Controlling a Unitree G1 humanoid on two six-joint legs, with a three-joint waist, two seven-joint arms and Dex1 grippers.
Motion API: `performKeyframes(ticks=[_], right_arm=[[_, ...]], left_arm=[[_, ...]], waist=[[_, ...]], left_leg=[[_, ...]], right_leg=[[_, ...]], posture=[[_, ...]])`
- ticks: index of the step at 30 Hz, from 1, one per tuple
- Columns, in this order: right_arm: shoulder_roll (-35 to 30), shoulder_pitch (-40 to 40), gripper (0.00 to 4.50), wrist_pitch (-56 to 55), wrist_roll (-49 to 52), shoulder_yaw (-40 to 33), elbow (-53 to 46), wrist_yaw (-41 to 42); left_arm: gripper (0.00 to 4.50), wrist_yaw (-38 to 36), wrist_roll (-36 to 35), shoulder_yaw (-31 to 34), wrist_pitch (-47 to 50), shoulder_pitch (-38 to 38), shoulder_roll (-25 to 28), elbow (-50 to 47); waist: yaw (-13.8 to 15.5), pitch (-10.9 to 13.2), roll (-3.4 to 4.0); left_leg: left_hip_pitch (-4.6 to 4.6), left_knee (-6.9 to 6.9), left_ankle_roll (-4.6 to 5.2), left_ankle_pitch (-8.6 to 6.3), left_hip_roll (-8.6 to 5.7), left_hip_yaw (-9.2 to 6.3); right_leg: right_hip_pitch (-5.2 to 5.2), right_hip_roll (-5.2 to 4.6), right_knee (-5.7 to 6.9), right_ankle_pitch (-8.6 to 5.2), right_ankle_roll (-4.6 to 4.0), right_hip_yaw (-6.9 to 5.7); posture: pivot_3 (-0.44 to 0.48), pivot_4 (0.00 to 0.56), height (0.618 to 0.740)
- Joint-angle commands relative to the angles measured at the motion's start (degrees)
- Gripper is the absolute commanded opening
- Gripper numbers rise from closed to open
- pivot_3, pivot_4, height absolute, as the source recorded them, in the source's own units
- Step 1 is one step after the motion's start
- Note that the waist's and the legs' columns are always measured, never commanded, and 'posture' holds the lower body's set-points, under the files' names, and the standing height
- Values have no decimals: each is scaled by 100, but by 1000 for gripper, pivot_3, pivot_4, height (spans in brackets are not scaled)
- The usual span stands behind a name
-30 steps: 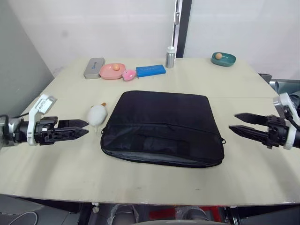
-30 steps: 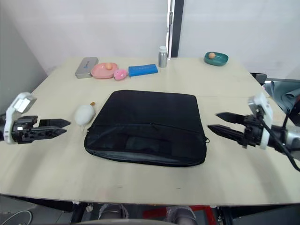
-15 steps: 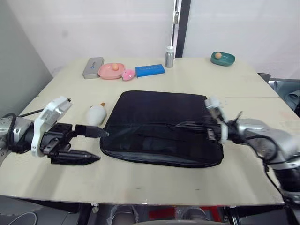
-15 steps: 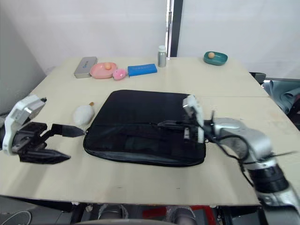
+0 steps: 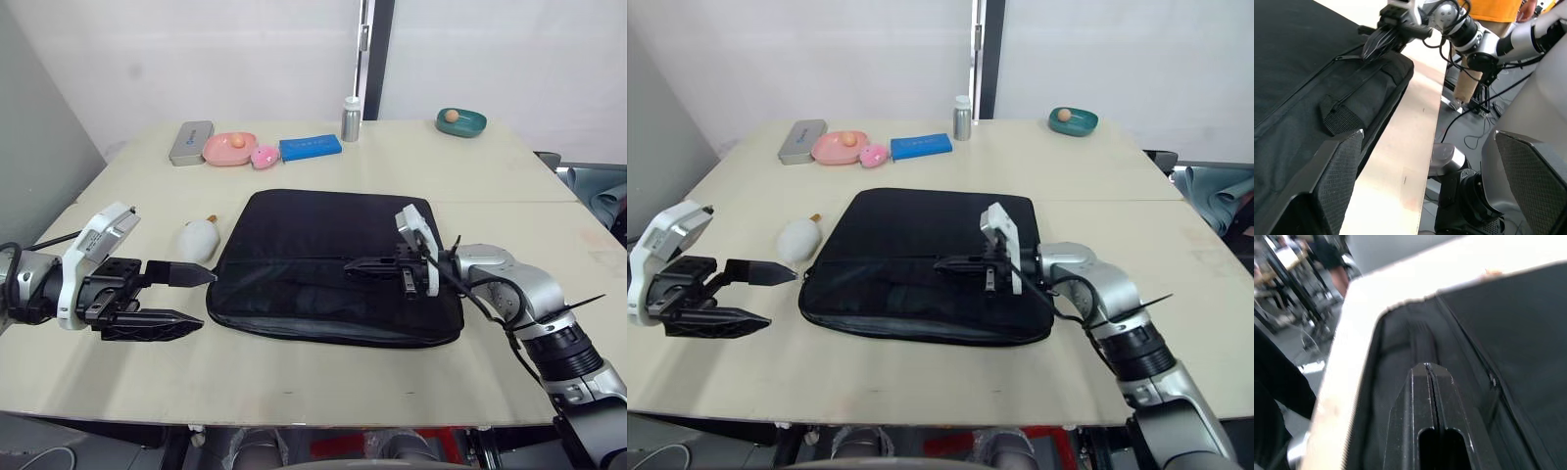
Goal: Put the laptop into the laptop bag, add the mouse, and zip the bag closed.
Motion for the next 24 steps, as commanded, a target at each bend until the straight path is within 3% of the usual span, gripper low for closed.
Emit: performKeyframes(ticks=[1,5,12,19,24], right_arm=[[44,24,20,-46,19,-41,-247,65],[-47,112,20,-326,-763,535,-75,-29],[-66,110,20,-700,-1501,917,423,-14],[52,174,20,-1272,-2161,1339,1582,-60],[173,231,20,-1298,-1905,1155,1825,91]], left_arm=[[4500,-23,35,-19,-148,-58,31,130],[4500,-8,53,-168,-196,-157,35,213],[4500,32,48,-220,-199,-316,102,339],[4500,118,-1,-252,-133,-415,86,355],[4500,160,4,-195,-67,-296,93,344]], waist=[[2,-1,-1],[-2,-1,-2],[-40,-10,-14],[-64,-107,-54],[-99,-144,-55]], left_leg=[[0,2,0,0,0,0],[7,2,-1,0,1,0],[9,5,-4,-2,0,0],[31,19,-42,-26,1,-3],[125,30,-48,-32,2,-1]], right_leg=[[0,0,2,0,0,0],[1,0,8,0,-1,1],[5,1,12,0,-2,3],[37,-1,23,1,-7,4],[124,-6,26,0,-24,6]], posture=[[0,150,740],[0,150,740],[0,150,740],[0,150,740],[0,150,740]])
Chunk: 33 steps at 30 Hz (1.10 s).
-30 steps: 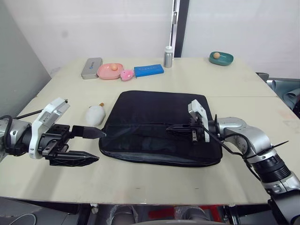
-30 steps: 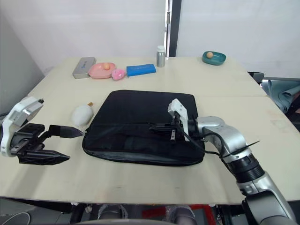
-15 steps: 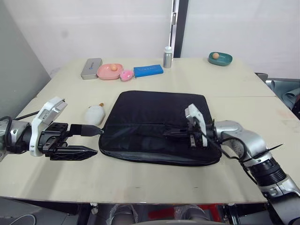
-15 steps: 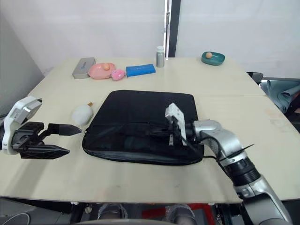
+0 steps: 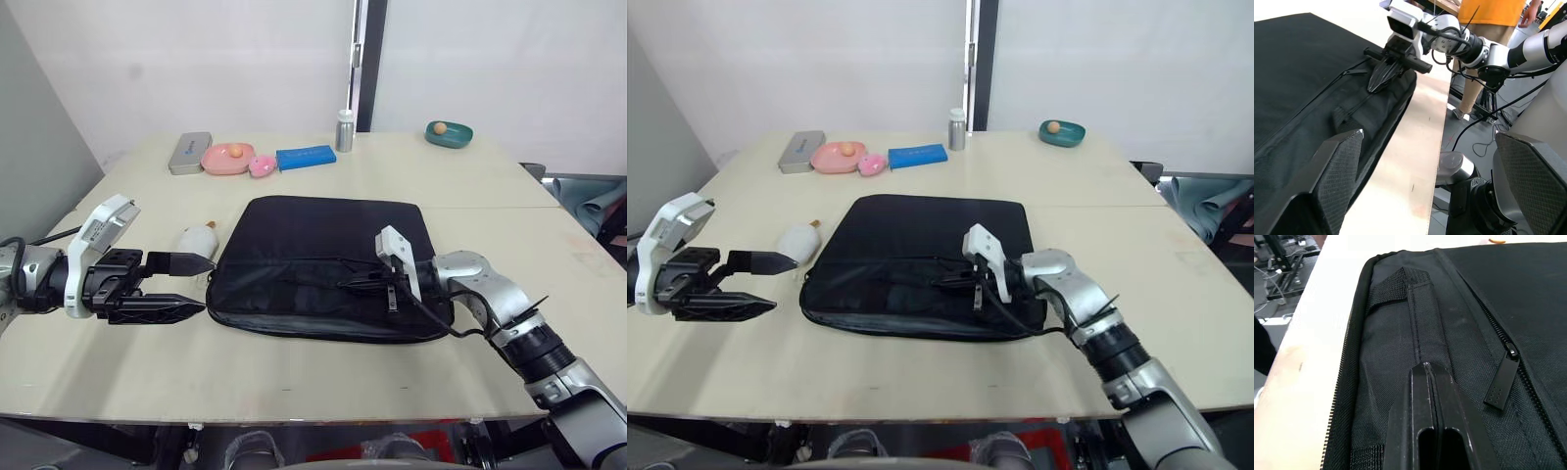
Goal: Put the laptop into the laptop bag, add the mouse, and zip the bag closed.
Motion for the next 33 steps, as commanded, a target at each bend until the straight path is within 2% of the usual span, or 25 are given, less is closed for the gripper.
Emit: performKeyframes(ticks=[1,11,17,19,25,30,33], right_arm=[[-65,283,20,332,-239,34,577,19],[-182,274,20,722,204,-263,-77,544],[-238,151,20,821,251,-435,-242,594],[-233,70,20,980,541,-664,-528,603],[-449,134,20,1323,908,-920,-1340,648],[-728,287,20,1298,762,-812,-1550,687],[-818,302,20,984,135,-420,-1185,554]], left_arm=[[4500,11,-19,113,19,71,99,-33],[4500,127,-73,93,23,56,3,102],[4500,157,-68,0,16,-23,-42,134],[4500,177,-75,-47,21,-40,-76,118],[4500,186,-93,-83,30,-45,-99,109],[4500,166,-81,-103,16,-45,-106,135],[4500,163,-67,-123,-1,-66,-112,155]], waist=[[14,-9,-2],[55,-9,2],[14,-9,2],[9,-6,6],[39,15,14],[38,17,12],[28,17,12]], left_leg=[[1,0,0,0,0,0],[-10,-5,0,0,3,-1],[-66,-54,1,1,5,3],[-102,-52,3,3,5,0],[-110,-52,3,2,8,0],[-114,-55,3,2,8,2],[-113,-54,2,2,8,2]], right_leg=[[4,-1,-1,-1,1,0],[0,2,-4,1,-1,-2],[-49,6,-51,-14,-25,-20],[-74,6,-52,-13,-26,-23],[-91,7,-50,-13,-26,-23],[-102,8,-55,-13,-26,-23],[-102,8,-54,-13,-26,-22]], posture=[[0,150,740],[0,150,740],[0,150,740],[0,150,740],[0,150,740],[0,150,740],[0,150,740]])
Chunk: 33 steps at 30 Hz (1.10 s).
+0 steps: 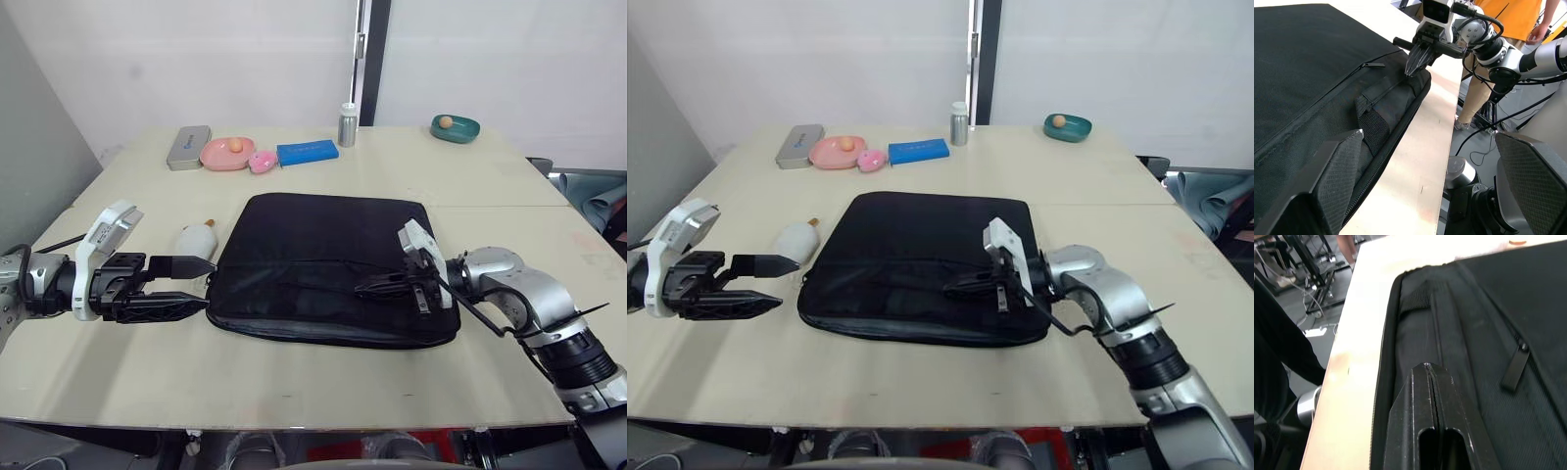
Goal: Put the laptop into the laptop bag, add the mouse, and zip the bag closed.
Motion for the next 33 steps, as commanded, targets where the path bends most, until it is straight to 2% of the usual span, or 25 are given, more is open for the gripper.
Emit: performKeyframes(ticks=[1,13,19,22,28,33], right_arm=[[-65,-22,20,-392,-622,347,325,-85],[430,-389,20,-839,-863,569,1711,125],[536,-498,20,-825,-866,527,1921,255],[507,-454,20,-803,-877,534,1896,308],[455,-346,20,-759,-892,537,1781,323],[401,-272,20,-688,-870,497,1642,306]], left_arm=[[4500,-36,-57,3,-37,-108,2,-6],[4500,-1,-71,1,-12,-119,0,1],[4500,-47,186,14,-153,79,34,338],[4500,-19,362,68,-315,129,-9,746],[4500,72,945,125,-854,-100,6,2251],[4500,258,1158,283,-1052,-606,3,3483]], waist=[[-13,0,0],[-86,-1,-2],[-99,-2,-2],[-98,-3,-2],[-82,-5,-4],[-53,-13,-18]], left_leg=[[1,0,0,0,0,0],[7,15,0,0,0,5],[9,21,0,0,0,4],[9,20,1,0,2,4],[11,20,1,0,2,3],[10,14,1,0,3,1]], right_leg=[[0,0,1,0,0,0],[8,-1,25,1,-1,9],[11,-1,31,2,-2,10],[11,0,30,1,-2,9],[13,0,29,2,-3,8],[13,1,19,2,-3,3]], posture=[[0,150,740],[0,150,740],[0,150,740],[0,150,740],[0,150,740],[0,150,740]])
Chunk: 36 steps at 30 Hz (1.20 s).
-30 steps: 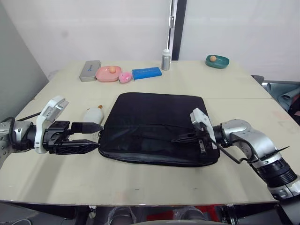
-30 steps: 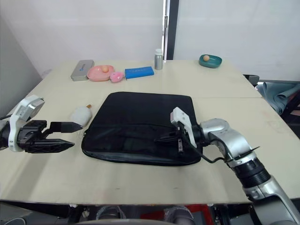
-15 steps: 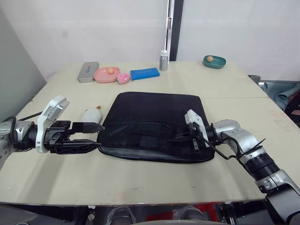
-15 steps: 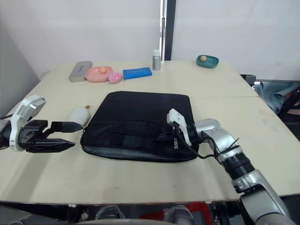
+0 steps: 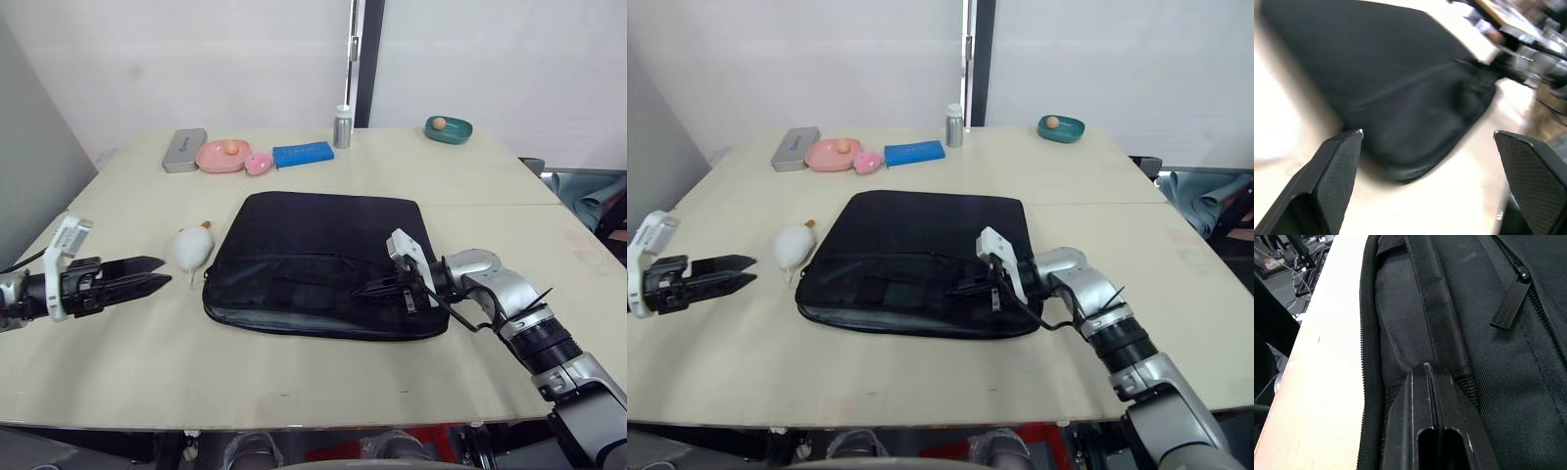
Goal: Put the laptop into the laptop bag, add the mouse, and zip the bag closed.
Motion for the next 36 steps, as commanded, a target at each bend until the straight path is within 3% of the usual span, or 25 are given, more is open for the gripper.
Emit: performKeyframes(ticks=[1,6,11,17,25,26,29,36], right_arm=[[-80,171,20,177,-155,74,26,-47],[-106,276,20,268,-122,-3,-145,-110],[-119,360,20,342,-98,-46,-294,-167],[-125,476,20,433,-79,-116,-480,-283],[-185,693,20,537,-14,-252,-726,-432],[-187,708,0,550,-9,-262,-744,-440],[-192,731,0,561,-8,-285,-769,-460],[-184,739,0,548,-2,-337,-739,-488]], left_arm=[[4500,84,113,251,-150,-321,41,524],[4500,1219,1099,-446,-736,-1220,-589,1390],[4500,1850,1688,-922,-859,-2195,-1181,2042],[4500,1838,1677,-969,-400,-3102,-1655,2756],[4500,1991,2382,-1460,-410,-3159,-1685,3345],[3968,2018,2404,-1444,-426,-3171,-1686,3375],[3019,1929,2458,-1456,-457,-3168,-1680,3364],[526,1256,2371,-1564,-361,-2625,-1363,2148]], waist=[[9,-3,-5],[92,-7,5],[98,-8,-16],[96,-6,-17],[104,-6,-15],[108,-6,-15],[109,-5,-15],[106,-3,-12]], left_leg=[[0,0,0,0,0,-1],[11,0,0,0,-2,-3],[2,7,-1,1,-1,-7],[-2,1,-5,1,-2,-8],[0,-19,-15,5,-4,-9],[1,-18,-14,4,-4,-9],[5,-18,-11,2,-4,-9],[-1,-22,-14,1,-3,-9]], right_leg=[[0,0,-1,0,0,0],[21,-6,-1,0,-1,-4],[21,-5,-2,1,-1,-9],[21,-5,-14,1,-2,-10],[29,-6,-39,1,-1,-17],[30,-7,-38,1,-1,-17],[32,-7,-35,1,-1,-15],[29,-7,-43,1,-1,-17]], posture=[[0,150,740],[0,150,740],[0,150,740],[0,150,740],[0,150,740],[0,150,740],[0,150,740],[0,150,740]])
